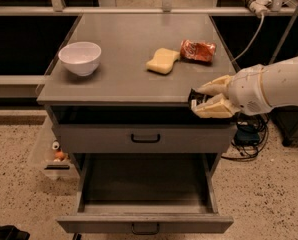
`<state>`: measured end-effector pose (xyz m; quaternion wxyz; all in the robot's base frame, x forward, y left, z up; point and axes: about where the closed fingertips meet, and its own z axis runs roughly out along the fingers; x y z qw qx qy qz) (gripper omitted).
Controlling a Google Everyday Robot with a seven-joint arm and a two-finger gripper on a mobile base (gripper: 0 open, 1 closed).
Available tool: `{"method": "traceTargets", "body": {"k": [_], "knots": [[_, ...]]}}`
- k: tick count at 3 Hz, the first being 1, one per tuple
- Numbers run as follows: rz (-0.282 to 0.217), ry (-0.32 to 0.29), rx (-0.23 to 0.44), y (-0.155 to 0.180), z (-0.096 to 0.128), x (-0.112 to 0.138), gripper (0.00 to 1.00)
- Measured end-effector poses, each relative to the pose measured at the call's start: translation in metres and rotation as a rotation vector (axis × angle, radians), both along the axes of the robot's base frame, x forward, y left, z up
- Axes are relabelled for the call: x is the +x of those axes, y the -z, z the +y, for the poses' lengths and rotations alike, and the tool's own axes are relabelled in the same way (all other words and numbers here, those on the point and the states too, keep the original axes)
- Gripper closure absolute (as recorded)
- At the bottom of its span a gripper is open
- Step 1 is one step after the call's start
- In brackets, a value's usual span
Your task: Pick rxbar chocolate from middle drawer and place on counter
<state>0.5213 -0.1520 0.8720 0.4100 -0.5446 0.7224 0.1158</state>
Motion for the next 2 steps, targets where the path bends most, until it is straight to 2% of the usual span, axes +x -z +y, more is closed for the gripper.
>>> {"method": "traceTargets", "body": {"k": [1, 2], "knots": [[0.025, -0.048, 0.002, 0.007, 0.001, 0.04, 1.0], [0.036, -0.13, -0.034, 0.0, 0.021, 0.092, 1.0]]}}
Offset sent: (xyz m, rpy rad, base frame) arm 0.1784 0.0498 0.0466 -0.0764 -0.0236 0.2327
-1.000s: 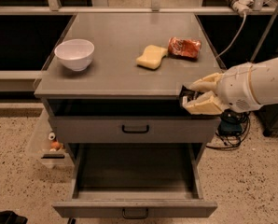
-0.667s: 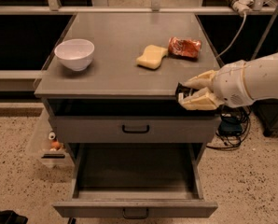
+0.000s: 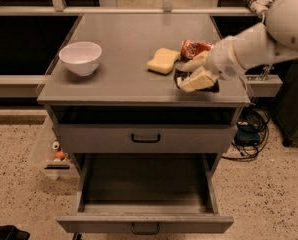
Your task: Pick rxbar chocolate from middle drawer and place on counter
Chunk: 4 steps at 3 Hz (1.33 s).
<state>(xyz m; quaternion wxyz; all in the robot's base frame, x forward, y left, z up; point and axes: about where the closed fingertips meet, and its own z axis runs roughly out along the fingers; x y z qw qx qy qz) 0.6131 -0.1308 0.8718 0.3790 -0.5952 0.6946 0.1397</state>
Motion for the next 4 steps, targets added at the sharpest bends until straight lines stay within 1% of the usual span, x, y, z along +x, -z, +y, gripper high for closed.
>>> {"method": "traceTargets", "body": {"k": [1, 2, 3, 4], "knots": [[0.022, -0.08, -0.025, -0.003, 0.025, 0.044, 1.0], [0.011, -0.086, -0.017, -0.01, 0.029, 0.082, 1.0], [0.01, -0.086, -0.015, -0.01, 0.029, 0.082, 0.79], [0.019, -0.09, -0.005, -0.003, 0.029, 0.08, 0.56]]}}
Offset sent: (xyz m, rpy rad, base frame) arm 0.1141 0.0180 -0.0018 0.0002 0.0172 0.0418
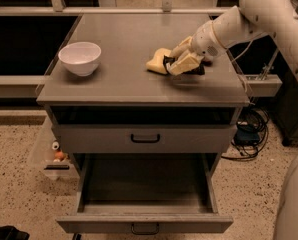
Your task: Pick rxbar chocolate from middle drawer and place on counter
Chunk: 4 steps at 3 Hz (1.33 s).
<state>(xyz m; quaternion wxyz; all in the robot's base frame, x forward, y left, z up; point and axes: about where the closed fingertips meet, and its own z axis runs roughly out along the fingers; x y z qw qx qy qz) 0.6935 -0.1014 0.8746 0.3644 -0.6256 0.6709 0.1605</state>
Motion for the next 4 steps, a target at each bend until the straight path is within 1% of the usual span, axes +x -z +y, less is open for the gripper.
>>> {"method": "traceTargets", "body": {"k": [2, 3, 4], "knots": [[0.0, 0.0, 0.0, 0.0002, 0.0, -0.0001, 0.09], [0.0, 0.0, 0.0, 0.0003, 0.0001, 0.0, 0.0], [0.0, 0.0, 0.0, 0.0003, 0.0001, 0.0, 0.0]]}}
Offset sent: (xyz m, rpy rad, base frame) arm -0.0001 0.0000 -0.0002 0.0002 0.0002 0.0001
